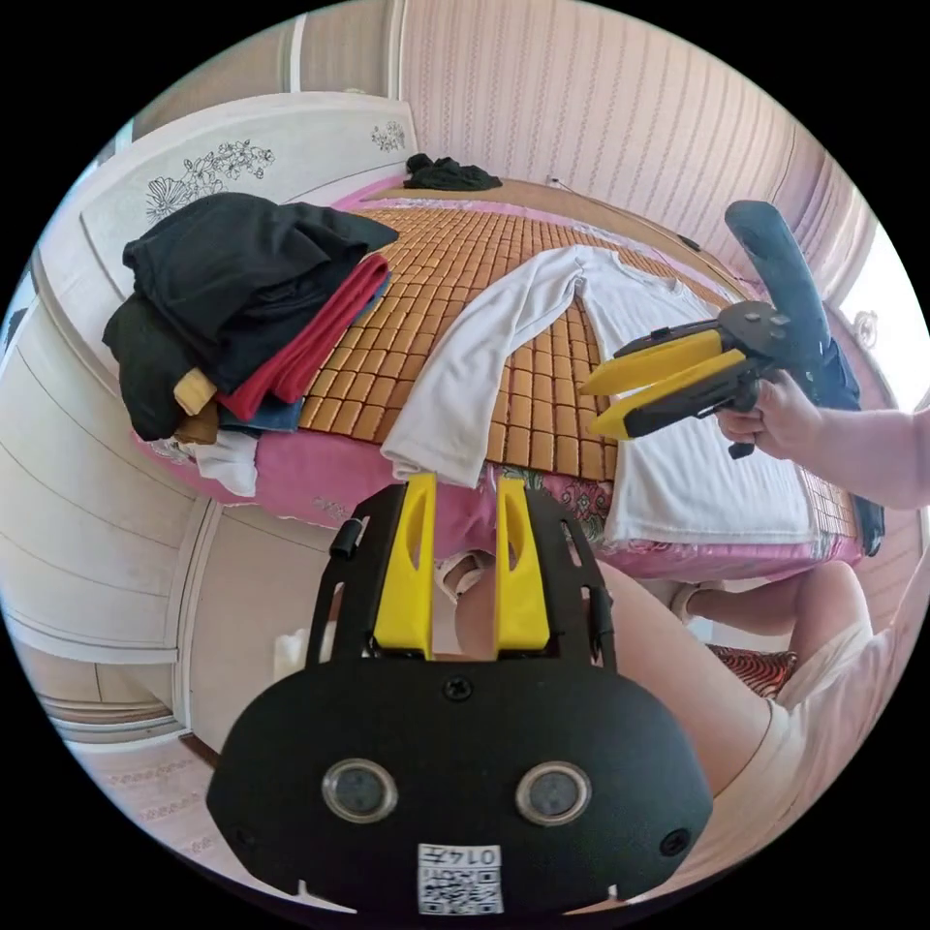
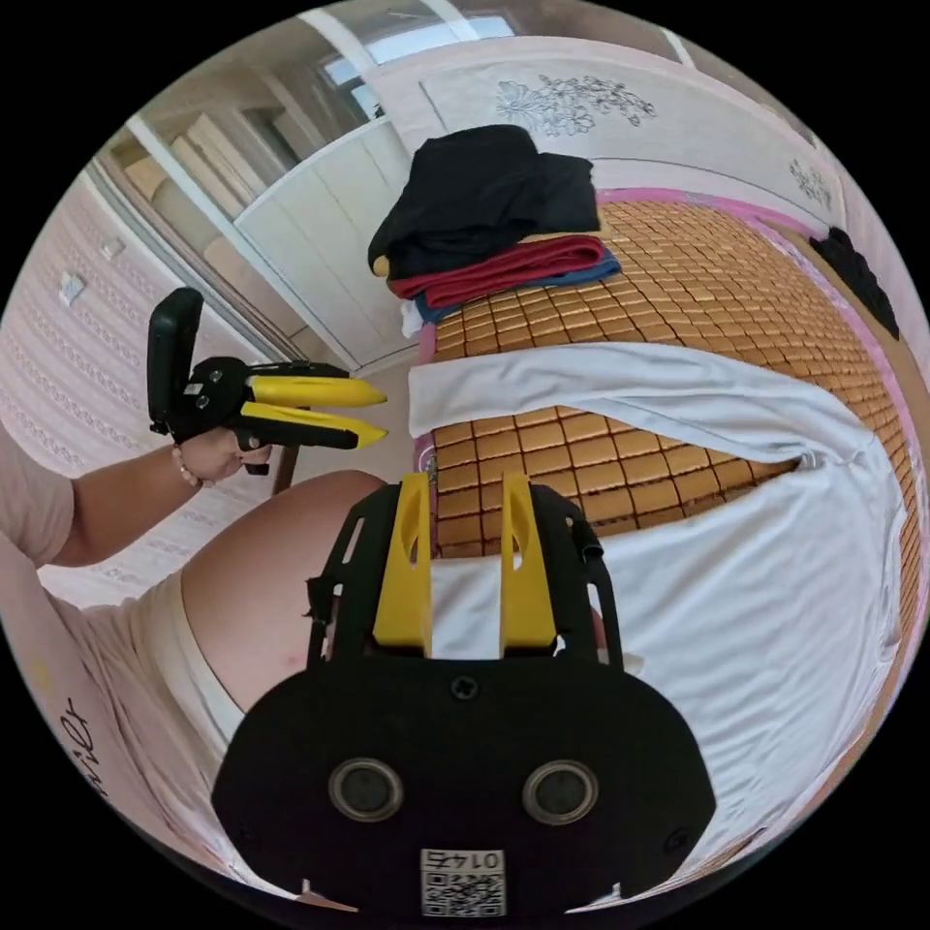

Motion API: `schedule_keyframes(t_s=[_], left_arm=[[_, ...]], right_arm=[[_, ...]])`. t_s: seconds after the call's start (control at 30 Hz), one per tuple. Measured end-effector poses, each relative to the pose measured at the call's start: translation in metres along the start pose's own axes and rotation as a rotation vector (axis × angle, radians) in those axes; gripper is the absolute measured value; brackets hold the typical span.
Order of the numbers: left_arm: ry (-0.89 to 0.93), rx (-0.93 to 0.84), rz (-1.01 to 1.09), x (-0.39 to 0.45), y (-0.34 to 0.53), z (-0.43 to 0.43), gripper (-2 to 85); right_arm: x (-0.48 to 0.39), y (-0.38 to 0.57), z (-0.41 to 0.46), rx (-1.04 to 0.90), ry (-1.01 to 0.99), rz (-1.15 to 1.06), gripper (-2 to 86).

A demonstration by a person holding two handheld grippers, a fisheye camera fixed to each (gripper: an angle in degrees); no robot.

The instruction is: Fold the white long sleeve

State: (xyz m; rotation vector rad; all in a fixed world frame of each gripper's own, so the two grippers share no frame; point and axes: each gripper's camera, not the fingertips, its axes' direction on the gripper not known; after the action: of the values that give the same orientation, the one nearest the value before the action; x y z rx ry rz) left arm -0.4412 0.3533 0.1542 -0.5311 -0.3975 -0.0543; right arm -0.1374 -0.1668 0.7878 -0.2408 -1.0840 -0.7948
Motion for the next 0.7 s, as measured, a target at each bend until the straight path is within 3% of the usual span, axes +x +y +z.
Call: schedule_keyframes(t_s=[0.2, 0.37, 0.47, 0.7], left_arm=[[0.051, 0.112, -0.145, -0.044, 0.033, 0.006, 9.5], [0.095, 0.138, -0.191, -0.060, 0.042, 0.029, 9.5], [0.136, 0.144, -0.209, -0.065, 0.044, 0.044, 9.6], [0.173, 0.180, -0.214, -0.065, 0.040, 0.065, 8.8]], right_arm=[[-0.093, -0.036, 0.052, -0.194, 0.156, -0.293, 11.9], [-0.109, -0.051, 0.092, -0.298, 0.258, -0.262, 12.4], [-0.116, -0.054, 0.095, -0.296, 0.357, -0.298, 5.6], [-0.125, -0.053, 0.053, -0.249, 0.284, -0.292, 0.9]])
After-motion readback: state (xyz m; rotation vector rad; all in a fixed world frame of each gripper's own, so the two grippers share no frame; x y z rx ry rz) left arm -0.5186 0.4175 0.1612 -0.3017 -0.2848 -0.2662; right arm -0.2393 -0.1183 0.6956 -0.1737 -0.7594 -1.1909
